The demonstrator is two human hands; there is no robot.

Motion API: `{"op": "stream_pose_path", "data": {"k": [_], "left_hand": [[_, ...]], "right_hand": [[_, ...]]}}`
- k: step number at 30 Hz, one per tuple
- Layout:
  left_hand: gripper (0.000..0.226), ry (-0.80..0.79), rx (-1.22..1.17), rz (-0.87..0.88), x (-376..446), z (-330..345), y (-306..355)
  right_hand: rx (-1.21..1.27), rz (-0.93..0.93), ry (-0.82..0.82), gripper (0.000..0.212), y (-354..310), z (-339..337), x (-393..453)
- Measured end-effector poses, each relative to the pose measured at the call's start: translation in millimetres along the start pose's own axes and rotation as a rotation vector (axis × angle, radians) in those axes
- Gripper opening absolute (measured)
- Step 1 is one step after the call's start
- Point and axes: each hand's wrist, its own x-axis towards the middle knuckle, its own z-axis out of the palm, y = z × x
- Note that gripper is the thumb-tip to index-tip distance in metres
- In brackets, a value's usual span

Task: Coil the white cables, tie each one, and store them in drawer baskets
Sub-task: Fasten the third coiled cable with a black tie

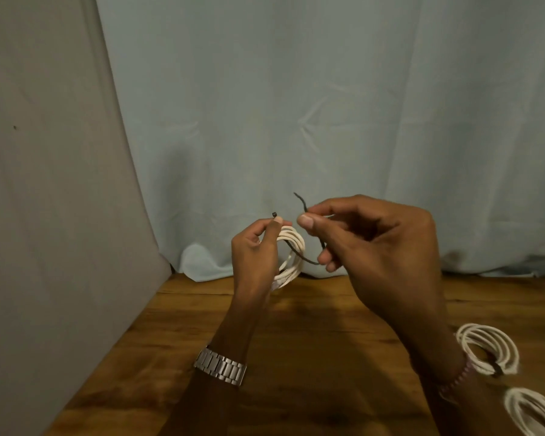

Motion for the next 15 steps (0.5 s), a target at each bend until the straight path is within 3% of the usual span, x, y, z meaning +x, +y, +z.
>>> {"op": "stream_pose_path", "data": {"k": [7,15], "left_hand": [[0.024,-0.063,0.038,0.086,-10.6,2.8,17.3],[0.023,-0.106,0.094,0.109,-16.8,3.3,27.6]], "right_hand": [[-0.454,-0.274,0.126,0.014,16.6,4.0,-0.5],[-0.679,-0.284,0.096,0.015,28.7,7.1,3.4]]}}
